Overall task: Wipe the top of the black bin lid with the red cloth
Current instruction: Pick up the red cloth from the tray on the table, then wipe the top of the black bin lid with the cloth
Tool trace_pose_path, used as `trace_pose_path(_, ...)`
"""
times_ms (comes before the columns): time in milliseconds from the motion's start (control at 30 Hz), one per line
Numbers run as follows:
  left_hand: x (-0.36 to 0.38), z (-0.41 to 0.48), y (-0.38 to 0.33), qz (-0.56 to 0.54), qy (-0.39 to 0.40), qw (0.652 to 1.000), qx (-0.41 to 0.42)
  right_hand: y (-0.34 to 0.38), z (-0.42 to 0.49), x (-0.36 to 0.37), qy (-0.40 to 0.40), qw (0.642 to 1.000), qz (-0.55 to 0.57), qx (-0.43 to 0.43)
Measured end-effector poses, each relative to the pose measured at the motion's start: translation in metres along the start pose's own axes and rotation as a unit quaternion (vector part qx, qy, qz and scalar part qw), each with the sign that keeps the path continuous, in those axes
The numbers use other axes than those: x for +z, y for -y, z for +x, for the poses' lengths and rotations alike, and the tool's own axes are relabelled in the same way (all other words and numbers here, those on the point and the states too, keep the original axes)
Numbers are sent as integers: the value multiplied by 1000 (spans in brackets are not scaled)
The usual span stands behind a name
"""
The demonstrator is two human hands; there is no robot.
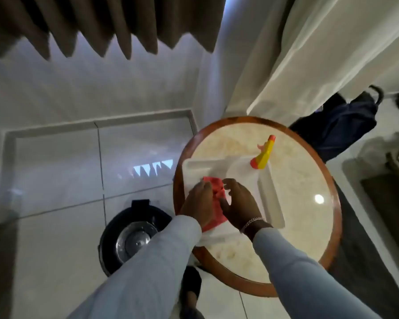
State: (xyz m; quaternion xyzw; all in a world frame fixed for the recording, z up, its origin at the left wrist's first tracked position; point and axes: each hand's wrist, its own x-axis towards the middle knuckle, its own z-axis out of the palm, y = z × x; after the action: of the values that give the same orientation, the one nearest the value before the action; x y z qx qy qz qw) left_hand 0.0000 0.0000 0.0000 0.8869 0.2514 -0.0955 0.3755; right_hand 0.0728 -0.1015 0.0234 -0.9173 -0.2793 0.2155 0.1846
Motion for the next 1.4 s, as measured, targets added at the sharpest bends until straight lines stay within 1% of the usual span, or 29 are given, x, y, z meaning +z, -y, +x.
trace_pose_path(33,12,9,3,65,11,998,-3,-12,6,13,6,1000,-4,3)
trace_pose_path(67,18,17,5,104,10,994,-11,-18,12,22,7,1000,-9,10)
trace_pose_path(100,25,23,7,125,2,992,-21,-27,15,33,8,1000,-3,18)
trace_pose_path(133,29,28,8,137,-7,990,-32,-31,17,39,12,999,8,43)
trace_pose_path(167,32,32,7,167,-8,985,-36,-36,21,51,2,998,34,58)
trace_pose_path(233,34,38,1,225,-23,974,-17,-42,24,63,-22,993,76,89)
trace_pose_path(267,33,39,-1,224,-35,974,-9,-42,24,65,-32,989,97,105)
trace_pose_path(333,31,44,0,180,-39,983,-10,-43,25,68,-52,978,154,134)
trace_pose_path(367,29,45,1,139,-39,989,-9,-42,24,69,-65,973,175,137)
trace_pose_path(433,20,39,1,26,-49,998,-20,-35,17,65,-100,970,183,126)
trace_pose_path(533,-1,26,5,-100,-77,992,-13,-13,7,49,-164,965,186,88)
trace_pose_path(567,-12,17,10,-129,-82,988,-5,-1,3,43,-175,962,194,74)
trace_pose_path(633,-29,-2,21,-186,-75,980,5,22,-3,29,-167,961,214,56)
trace_pose_path(733,-48,-32,58,-244,-90,965,15,61,-13,35,-146,963,225,11)
trace_pose_path(833,-47,-60,113,-273,-120,955,-1,89,-26,79,-152,964,213,-54)
trace_pose_path(933,-27,-84,174,-278,-136,950,-33,98,-32,149,-136,965,203,-95)
trace_pose_path(1000,-6,-91,214,-259,-159,951,-61,97,-27,199,-100,967,213,-95)
trace_pose_path(1067,17,-92,249,-235,-173,954,-65,94,-19,246,-87,968,220,-87)
trace_pose_path(1200,46,-86,305,-175,-159,971,-16,74,1,304,-96,963,248,-41)
trace_pose_path(1300,62,-91,355,-124,-170,977,-7,54,12,330,-101,967,235,-19)
trace_pose_path(1333,67,-95,371,-109,-156,982,-1,48,13,336,-106,969,222,-20)
trace_pose_path(1400,77,-99,399,-67,-76,994,36,37,13,349,-137,976,163,-44)
